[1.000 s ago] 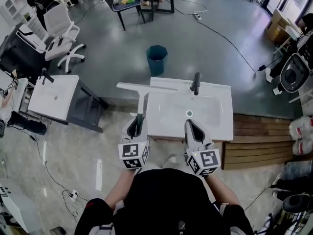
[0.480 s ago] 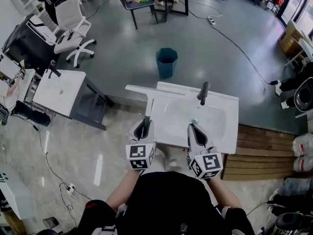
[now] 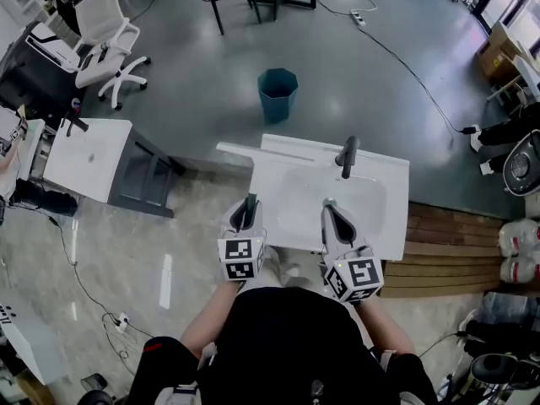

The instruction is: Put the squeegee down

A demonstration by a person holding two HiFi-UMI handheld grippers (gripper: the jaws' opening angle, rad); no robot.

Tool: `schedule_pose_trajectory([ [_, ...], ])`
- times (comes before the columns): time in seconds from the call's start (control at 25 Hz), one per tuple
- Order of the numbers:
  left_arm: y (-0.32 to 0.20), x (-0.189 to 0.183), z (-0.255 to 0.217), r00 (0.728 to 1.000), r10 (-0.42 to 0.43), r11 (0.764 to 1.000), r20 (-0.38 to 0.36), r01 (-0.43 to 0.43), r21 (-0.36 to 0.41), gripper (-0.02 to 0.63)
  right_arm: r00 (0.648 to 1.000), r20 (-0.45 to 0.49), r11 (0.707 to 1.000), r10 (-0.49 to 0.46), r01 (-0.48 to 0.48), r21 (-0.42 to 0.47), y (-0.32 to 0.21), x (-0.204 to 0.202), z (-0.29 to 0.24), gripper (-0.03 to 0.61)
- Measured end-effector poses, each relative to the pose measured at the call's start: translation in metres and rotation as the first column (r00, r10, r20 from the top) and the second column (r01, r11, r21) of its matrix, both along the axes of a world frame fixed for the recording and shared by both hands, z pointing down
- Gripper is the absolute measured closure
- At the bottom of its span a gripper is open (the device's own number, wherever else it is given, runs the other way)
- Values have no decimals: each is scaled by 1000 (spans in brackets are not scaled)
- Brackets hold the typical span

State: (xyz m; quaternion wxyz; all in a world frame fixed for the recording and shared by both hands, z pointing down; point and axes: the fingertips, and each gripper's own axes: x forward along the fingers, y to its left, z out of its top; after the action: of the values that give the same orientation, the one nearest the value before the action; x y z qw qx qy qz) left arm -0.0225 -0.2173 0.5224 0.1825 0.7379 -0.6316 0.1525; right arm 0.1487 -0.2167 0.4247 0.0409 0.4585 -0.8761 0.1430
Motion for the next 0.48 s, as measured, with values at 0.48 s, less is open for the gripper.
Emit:
schedule_pose_trajectory([
  [0.48,-37,-4,53,999,38,993,7,-37,-114,509,1000,-21,998,10,-12,-69,-35,-16,18,575],
])
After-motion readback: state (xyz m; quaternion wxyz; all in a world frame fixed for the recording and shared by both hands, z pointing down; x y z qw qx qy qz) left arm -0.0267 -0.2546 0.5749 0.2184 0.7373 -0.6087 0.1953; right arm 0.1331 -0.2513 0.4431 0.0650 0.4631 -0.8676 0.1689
